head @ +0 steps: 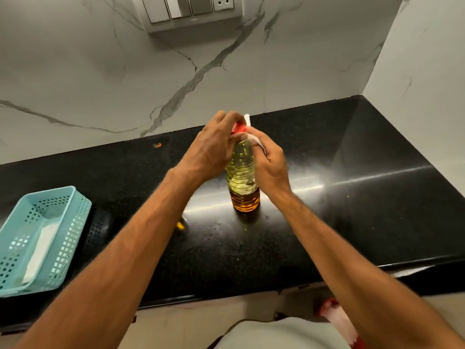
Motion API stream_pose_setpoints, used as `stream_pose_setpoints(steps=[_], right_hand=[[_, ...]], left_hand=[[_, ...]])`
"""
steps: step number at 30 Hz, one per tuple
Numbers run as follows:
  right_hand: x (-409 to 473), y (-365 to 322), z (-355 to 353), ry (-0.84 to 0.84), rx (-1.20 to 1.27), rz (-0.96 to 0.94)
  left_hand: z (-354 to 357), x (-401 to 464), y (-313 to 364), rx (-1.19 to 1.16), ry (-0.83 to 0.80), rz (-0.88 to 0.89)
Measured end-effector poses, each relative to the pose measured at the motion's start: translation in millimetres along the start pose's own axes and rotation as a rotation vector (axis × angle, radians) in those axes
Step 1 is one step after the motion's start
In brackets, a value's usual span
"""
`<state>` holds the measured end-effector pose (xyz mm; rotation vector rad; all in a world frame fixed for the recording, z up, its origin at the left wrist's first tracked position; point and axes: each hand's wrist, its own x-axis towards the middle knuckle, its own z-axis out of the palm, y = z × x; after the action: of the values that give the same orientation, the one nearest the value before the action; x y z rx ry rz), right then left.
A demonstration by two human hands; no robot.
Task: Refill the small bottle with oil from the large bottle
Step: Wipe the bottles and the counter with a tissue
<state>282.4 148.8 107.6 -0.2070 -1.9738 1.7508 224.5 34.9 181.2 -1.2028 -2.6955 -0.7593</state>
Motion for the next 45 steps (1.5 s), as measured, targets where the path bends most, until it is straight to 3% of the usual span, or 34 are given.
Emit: stream_pose_setpoints(steps=[7,11,15,21,26,28,31,34,40,45], right_hand=[[-69.1,19.9,11.4,0.000,0.054,-0.174],[-17.7,1.5,6.4,0.043,0.182,0.062],[19.8,-7.9,-7.2,-0.104,0.232,0.223],[-41.7,-4.5,-21.5,-0.100,0.191,0.076],[2.5,-13.5,-38.1,0.020,0.501,0.448],[26.0,-15.2,-43.8,0.066,0.415,0.444],[35.6,-19.7,-34.9,-0.098,0.311,0.334],[24.0,-13.3,-21.0,-0.375,0.247,0.256],[35.3,-15.0,-26.4,-0.468,0.400,0.410],[35.2,-17.4,-17.0,-0.500,0.276,0.232]], left_hand=[[5.2,-4.3,0.7,-0.028,0.023,-0.064],[8.0,-4.9,6.2,-0.022,0.037,-0.069],[2.8,-7.5,7.7,-0.023,-0.003,-0.059],[-6.6,-14.2,8.5,-0.065,-0.061,-0.062],[2.0,-20.0,16.8,-0.056,0.140,-0.158],[9.5,-18.6,19.7,-0.030,0.252,-0.209],[15.0,-16.4,23.8,-0.003,0.323,-0.214],[7.8,-18.2,23.0,-0.044,0.242,-0.141],[-6.9,-25.9,14.6,-0.191,0.076,-0.088],[-8.0,-31.6,6.9,-0.308,0.050,-0.081]])
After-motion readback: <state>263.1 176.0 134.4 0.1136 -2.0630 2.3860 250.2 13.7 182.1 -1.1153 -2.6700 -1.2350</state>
